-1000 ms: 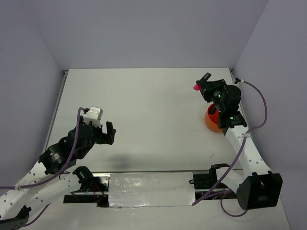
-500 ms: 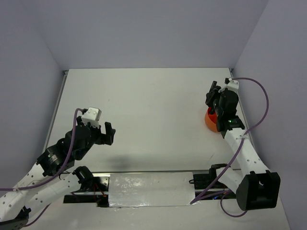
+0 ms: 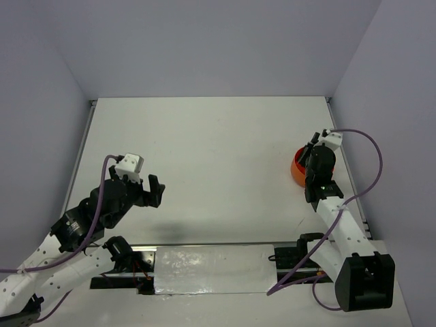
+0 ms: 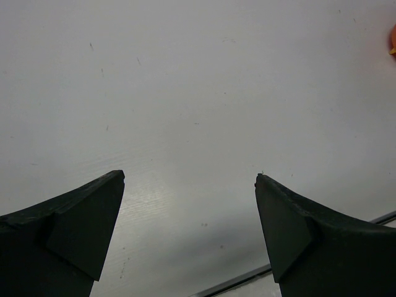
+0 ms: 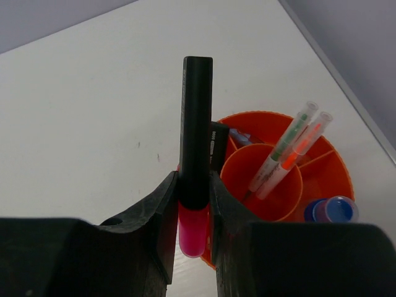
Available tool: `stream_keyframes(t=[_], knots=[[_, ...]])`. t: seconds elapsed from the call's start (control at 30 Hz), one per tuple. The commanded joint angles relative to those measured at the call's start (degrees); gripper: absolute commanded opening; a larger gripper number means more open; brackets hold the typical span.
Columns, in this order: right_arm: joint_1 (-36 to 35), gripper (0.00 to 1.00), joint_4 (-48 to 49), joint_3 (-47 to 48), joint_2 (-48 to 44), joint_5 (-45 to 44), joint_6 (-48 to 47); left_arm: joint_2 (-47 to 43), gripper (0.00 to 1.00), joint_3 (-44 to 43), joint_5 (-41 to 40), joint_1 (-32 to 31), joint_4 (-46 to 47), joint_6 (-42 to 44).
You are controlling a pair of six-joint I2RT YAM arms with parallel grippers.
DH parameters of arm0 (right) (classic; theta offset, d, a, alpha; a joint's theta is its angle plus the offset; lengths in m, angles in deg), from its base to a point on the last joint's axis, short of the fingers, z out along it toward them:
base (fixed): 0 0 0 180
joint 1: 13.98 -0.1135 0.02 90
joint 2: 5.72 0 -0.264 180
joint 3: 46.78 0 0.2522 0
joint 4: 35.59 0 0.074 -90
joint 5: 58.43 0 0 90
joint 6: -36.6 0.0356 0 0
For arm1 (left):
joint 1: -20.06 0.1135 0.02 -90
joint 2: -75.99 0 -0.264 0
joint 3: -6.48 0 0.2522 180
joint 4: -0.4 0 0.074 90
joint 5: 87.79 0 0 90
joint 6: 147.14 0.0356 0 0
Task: Sort the stationery into containers
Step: Place the pen in the storage box.
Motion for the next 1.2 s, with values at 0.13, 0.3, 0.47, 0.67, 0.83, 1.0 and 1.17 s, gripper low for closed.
stream_keyframes(t=[0.13,0.3,0.47,0.67,0.83,1.0,1.17], knots=[[0.3,0.06,8.7,-2.2,-0.1,-5.7,1.4,-1.1,0.99,0.5,1.4,0.2,3.0,1.4],[0.3,0.09,9.8,-0.8,3.5,-5.9,2.2,-1.7,0.99,0.5,1.7,0.3,3.2,1.5],[0.3,0.1,12.0,-1.2,5.5,-6.1,2.0,-2.0,0.99,0.6,1.9,0.2,3.2,1.7],[0.2,0.13,13.9,-1.7,8.5,-6.8,2.0,-2.3,0.99,0.6,2.4,0.2,3.4,1.9],[0.3,0.15,15.1,-1.3,10.4,-6.2,1.7,-2.8,0.99,0.8,2.6,0.2,3.4,2.0],[0.3,0.19,15.9,-1.0,12.3,-6.2,1.4,-3.0,0.99,0.9,2.9,0.2,3.6,2.1],[0.3,0.29,16.3,-1.4,13.1,-6.8,1.9,-3.1,0.99,0.8,2.9,0.2,3.6,2.1]])
